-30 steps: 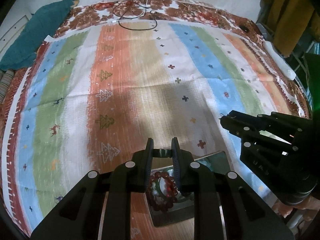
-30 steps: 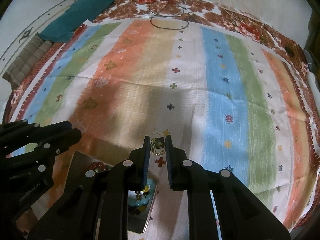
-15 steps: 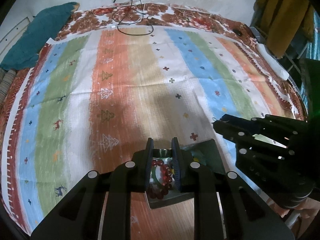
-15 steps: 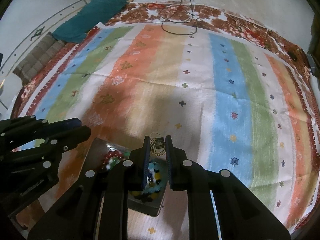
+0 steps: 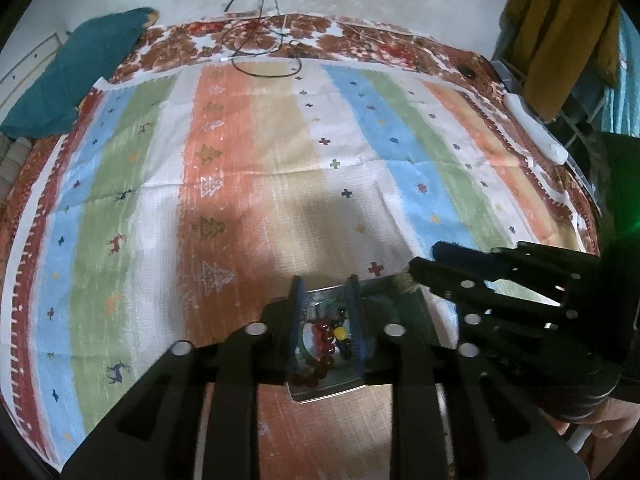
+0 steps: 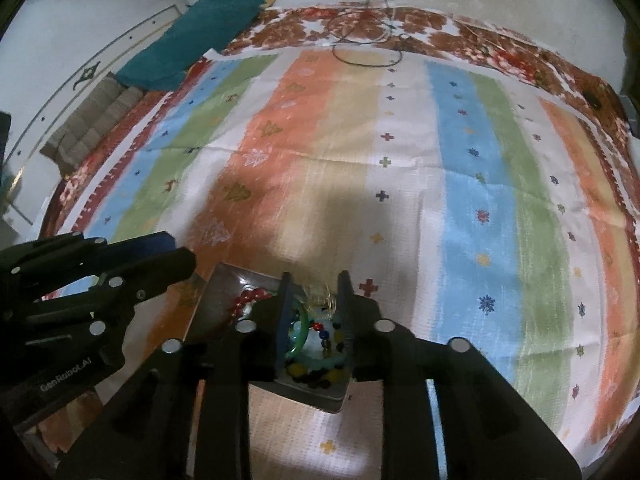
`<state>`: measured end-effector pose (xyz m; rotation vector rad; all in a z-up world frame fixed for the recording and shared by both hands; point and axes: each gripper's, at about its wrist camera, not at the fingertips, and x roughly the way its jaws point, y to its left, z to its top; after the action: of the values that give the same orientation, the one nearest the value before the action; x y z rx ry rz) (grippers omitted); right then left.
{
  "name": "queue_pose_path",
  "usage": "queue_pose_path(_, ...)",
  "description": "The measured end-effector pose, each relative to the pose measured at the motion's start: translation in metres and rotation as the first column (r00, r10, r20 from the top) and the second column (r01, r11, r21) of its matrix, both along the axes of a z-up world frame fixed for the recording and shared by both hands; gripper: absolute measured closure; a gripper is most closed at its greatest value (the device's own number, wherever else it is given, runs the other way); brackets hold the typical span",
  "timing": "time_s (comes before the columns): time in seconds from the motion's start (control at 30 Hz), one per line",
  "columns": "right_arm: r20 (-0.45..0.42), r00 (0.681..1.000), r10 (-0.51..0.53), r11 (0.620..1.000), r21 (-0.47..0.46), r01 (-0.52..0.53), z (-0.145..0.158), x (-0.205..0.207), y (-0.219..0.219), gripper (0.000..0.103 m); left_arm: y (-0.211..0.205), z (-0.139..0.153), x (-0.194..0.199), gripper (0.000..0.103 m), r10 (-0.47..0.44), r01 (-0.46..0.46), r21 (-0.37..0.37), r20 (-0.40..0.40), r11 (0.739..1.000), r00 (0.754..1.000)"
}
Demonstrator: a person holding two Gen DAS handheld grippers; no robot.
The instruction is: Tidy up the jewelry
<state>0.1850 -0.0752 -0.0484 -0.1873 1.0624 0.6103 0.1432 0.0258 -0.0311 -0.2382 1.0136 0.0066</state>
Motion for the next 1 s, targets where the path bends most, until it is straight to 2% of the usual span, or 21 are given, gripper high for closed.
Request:
queue_pose_path(0.07, -0.006, 1.000, -0.007, 1.000, 0.014, 0.007, 0.002, 0.000, -0.003, 0.070, 0.001, 0.001, -0.001, 0.076, 0.001, -0.001, -0.015, 0.002, 1.000, 1.000)
queue_pose_path(0.17, 0.007, 1.000, -0.014, 1.000, 0.010, 0.013, 0.004, -0.005, -0.008, 0.069, 0.002, 0.003, -0.006, 0.075, 0.011, -0.011, -0.016, 0.012, 1.000, 1.000)
queue_pose_path(0.43, 0.037, 0.999, -0.016, 1.000, 0.016, 0.015, 0.014, -0.026, -0.025, 0.057, -0.004, 0.010, -0.030, 0.068, 0.009, -0.009, 0.000, 0.034, 1.000, 0.999)
queue_pose_path(0.5, 0.050, 0.999, -0.012, 1.000, 0.016, 0.012, 0.016, -0.031, -0.028, 0.054, -0.006, 0.012, -0.038, 0.057, 0.004, -0.004, 0.002, 0.041, 1.000, 0.999)
queue_pose_path(0.6, 0.081, 0.997, -0.015, 1.000, 0.006, 0.014, 0.020, -0.039, -0.032, 0.049, -0.006, 0.015, -0.046, 0.055, 0.002, -0.002, 0.010, 0.050, 1.000, 0.999)
queue_pose_path(0.83, 0.111, 0.994, -0.016, 1.000, 0.018, 0.014, 0.026, -0.051, -0.038, 0.048, -0.009, 0.017, -0.061, 0.054, -0.005, 0.004, 0.020, 0.067, 1.000, 0.998)
queue_pose_path(1.0, 0.123, 0.992, -0.006, 0.999, 0.041, 0.001, 0.030, -0.062, -0.043, 0.043, -0.008, 0.019, -0.071, 0.046, 0.001, -0.003, 0.019, 0.083, 1.000, 0.997)
